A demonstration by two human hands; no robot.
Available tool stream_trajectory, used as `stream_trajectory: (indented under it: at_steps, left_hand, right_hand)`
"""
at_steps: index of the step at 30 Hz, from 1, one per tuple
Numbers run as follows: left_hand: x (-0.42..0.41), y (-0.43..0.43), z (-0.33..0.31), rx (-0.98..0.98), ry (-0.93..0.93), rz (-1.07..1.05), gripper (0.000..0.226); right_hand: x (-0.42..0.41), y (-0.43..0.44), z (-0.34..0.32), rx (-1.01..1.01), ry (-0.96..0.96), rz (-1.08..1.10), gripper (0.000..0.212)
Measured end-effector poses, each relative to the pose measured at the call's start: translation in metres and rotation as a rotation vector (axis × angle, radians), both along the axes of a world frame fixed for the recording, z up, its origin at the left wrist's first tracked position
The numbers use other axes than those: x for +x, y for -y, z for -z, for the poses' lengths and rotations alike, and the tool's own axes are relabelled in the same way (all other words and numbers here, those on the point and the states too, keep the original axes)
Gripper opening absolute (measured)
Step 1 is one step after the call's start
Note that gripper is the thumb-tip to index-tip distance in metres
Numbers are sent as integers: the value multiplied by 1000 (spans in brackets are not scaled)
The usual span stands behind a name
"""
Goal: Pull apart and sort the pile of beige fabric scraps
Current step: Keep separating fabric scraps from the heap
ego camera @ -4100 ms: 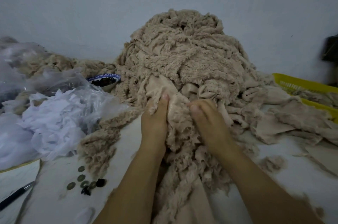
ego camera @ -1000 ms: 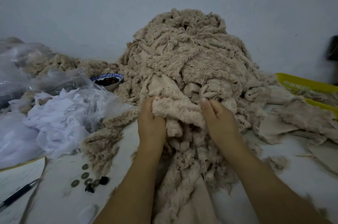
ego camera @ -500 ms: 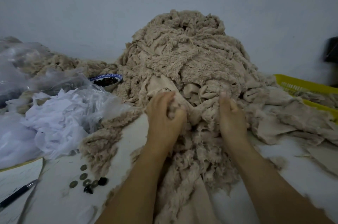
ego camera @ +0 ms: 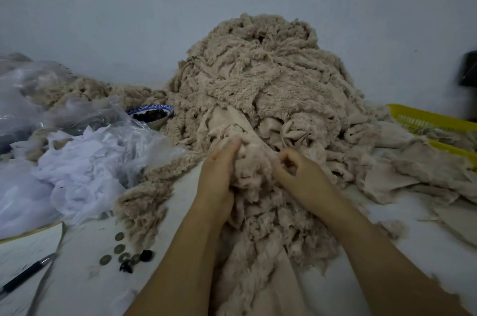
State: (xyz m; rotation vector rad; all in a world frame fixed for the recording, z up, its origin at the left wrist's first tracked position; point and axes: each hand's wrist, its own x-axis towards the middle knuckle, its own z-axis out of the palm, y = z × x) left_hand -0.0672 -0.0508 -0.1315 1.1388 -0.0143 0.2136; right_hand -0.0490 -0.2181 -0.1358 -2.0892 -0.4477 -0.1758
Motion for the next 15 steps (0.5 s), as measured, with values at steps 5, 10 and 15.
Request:
stream_trajectory:
  at_steps: [5,10,15]
  left_hand:
    - [-3,-14,-5,-407,-122,72,27]
    - [1,-24,2,-652,15,147,24]
    - [-4,-12,-6,-246,36,-3,25]
  right_hand:
    - [7,4,2,-61,109,170,17]
    - [10,13,3,115,50,372,21]
    - [5,14,-10,512,66,316,30]
